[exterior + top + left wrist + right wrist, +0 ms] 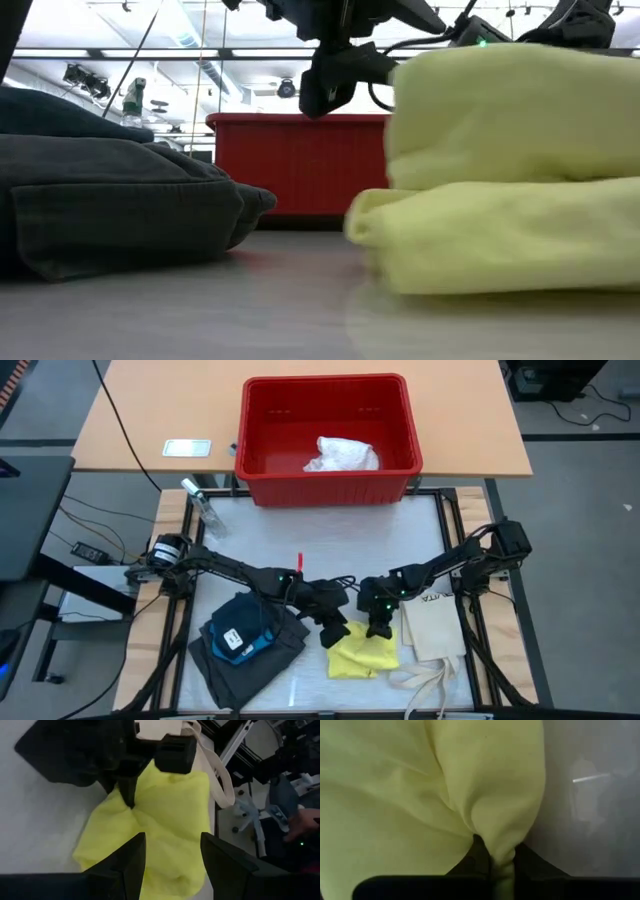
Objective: Fold laundry
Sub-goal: Put the folded yellow shirt into the red laundry bin, then put the stacked shorts into the red laundry bin
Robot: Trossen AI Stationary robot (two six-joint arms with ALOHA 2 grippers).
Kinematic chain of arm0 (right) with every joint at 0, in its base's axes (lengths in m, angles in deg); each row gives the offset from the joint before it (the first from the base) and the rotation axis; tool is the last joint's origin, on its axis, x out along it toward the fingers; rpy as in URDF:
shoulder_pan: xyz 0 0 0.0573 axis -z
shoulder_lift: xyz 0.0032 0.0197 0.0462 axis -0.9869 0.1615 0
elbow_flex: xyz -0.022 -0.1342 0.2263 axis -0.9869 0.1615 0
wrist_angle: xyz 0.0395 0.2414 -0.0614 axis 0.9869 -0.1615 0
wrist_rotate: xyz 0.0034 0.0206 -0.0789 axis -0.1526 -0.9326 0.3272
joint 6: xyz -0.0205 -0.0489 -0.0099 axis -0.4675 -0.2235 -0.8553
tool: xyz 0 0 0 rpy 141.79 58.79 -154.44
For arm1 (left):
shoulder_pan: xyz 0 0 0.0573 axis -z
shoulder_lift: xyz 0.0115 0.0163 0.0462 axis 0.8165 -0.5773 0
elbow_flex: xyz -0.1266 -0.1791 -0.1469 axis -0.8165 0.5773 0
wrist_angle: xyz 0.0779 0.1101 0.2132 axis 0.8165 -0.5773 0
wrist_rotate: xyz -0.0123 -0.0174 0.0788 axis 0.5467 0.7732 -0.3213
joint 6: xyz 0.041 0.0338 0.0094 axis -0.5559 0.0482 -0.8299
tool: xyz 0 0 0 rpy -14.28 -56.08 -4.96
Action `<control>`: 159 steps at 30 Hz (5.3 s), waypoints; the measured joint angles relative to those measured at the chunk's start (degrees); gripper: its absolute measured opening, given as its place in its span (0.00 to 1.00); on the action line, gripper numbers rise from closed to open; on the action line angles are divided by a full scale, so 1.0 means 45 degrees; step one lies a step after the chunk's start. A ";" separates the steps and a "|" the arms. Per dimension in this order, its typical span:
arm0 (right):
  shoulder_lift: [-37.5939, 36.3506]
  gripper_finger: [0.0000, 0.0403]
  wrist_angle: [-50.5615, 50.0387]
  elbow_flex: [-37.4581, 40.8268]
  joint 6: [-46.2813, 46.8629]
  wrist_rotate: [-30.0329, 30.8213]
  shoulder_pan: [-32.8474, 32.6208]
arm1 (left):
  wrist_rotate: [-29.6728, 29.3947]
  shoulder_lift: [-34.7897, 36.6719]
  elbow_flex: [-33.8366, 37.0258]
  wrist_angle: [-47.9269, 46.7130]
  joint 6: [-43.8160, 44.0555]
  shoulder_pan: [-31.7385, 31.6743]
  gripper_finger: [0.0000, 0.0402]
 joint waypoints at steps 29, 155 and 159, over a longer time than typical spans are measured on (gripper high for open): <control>-0.3477 0.75 -0.0299 0.0108 0.2292 0.5588 0.1557 | -0.1723 -0.0008 0.4012 0.1004 0.0161 -0.0905 0.48; -0.8261 0.69 -0.0902 -0.0215 0.3882 0.3342 0.3609 | 0.2740 0.6844 0.4143 -1.1753 0.6499 0.2144 0.88; -0.7577 0.69 0.2784 0.1224 0.4270 0.3343 0.2697 | 0.3596 0.6844 0.4143 -1.1014 0.6735 0.2657 0.88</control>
